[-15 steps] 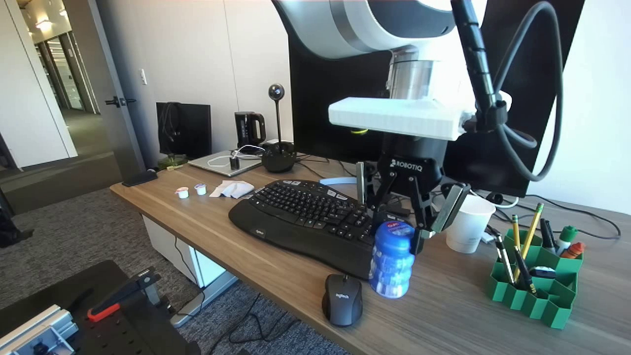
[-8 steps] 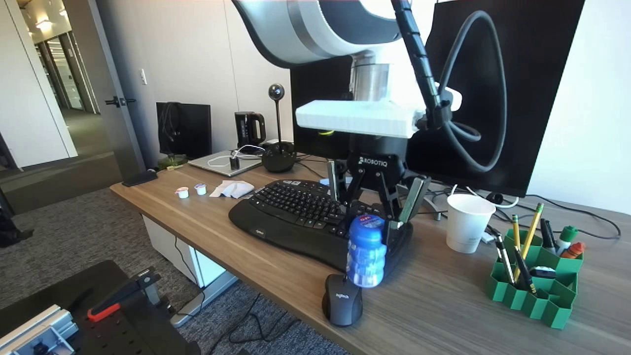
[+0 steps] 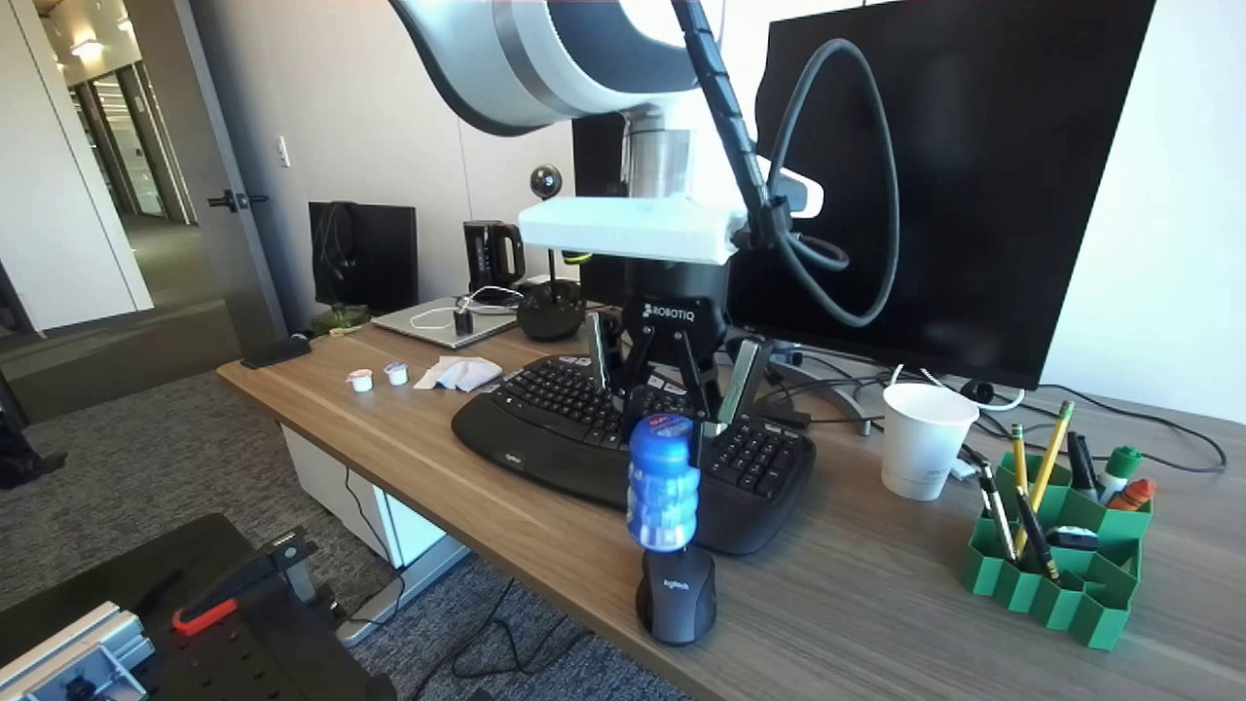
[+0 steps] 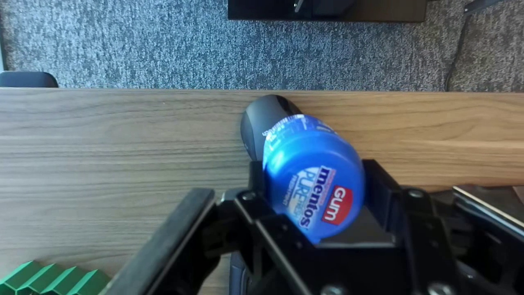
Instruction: Move the blue bottle to the left
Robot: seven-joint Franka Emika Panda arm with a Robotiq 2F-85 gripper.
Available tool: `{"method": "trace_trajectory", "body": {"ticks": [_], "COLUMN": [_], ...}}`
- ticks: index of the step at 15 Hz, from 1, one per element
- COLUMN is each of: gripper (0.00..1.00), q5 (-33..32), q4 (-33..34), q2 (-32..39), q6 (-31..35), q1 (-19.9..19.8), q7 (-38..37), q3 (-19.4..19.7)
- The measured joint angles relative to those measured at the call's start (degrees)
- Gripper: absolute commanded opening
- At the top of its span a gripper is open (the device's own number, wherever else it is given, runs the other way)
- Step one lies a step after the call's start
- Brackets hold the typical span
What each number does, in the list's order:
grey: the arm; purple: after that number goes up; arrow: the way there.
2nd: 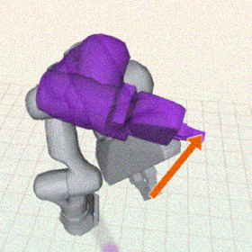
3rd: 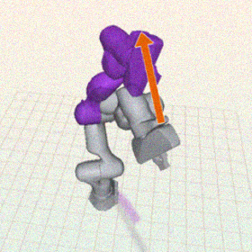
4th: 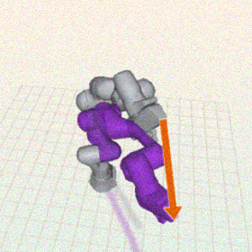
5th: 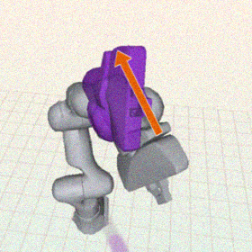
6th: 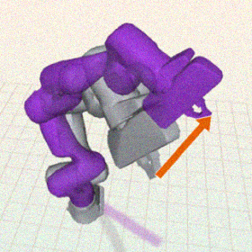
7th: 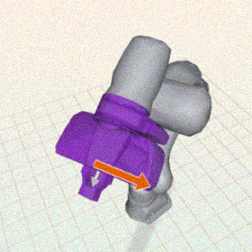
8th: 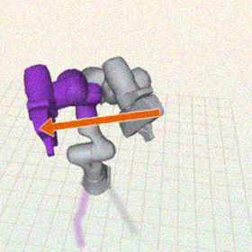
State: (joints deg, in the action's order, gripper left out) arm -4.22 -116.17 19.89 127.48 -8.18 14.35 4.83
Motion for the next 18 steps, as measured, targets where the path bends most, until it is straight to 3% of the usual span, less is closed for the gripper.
{"method": "trace_trajectory", "body": {"ticks": [10, 18], "gripper": [0.35, 0.35], "q5": [-0.01, -0.84], "q4": [-5.9, -10.45], "q2": [-5.11, -6.43], "q6": [1.3, 5.34], "q1": [0.42, 4.16], "q7": [0.75, 0.07], "q3": [-1.01, -2.31]}}
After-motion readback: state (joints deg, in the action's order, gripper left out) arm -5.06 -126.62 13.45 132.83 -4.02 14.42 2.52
